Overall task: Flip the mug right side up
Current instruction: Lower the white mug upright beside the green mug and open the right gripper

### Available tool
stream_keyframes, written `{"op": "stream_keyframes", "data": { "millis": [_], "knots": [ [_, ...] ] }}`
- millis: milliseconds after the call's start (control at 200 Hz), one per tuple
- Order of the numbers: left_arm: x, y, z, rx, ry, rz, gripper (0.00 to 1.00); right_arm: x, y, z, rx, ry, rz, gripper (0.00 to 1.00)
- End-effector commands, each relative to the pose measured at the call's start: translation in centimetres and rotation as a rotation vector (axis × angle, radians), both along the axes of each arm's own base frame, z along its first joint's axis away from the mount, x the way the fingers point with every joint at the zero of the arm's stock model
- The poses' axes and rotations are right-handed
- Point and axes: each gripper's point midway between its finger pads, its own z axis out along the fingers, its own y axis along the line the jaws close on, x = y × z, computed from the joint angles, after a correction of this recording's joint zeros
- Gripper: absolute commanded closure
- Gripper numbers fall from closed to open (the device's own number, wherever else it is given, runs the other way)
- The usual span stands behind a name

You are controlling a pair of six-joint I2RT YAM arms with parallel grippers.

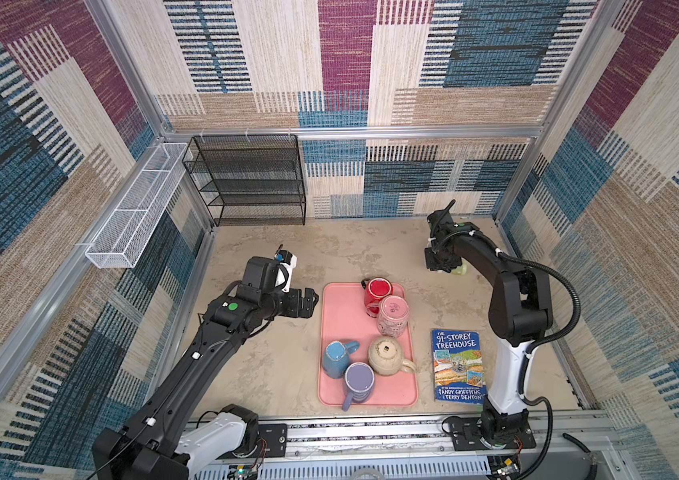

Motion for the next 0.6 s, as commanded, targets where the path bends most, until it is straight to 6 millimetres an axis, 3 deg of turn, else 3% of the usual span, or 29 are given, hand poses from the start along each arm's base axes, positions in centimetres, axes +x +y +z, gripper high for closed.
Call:
{"op": "stream_keyframes", "data": {
  "millis": [0,591],
  "knots": [
    [0.1,-0.1,0.2,0.003,-0.018,-0.021,0.01,0.5,0.0,1.0,0.004,-0.04,0.003,0.55],
    [0.3,-0.3,-0.1,-0.012,0.003,-0.026,0.02,0.6,1.1,4.5,0.071,-0.123,0.03,0.38]
  ]
}}
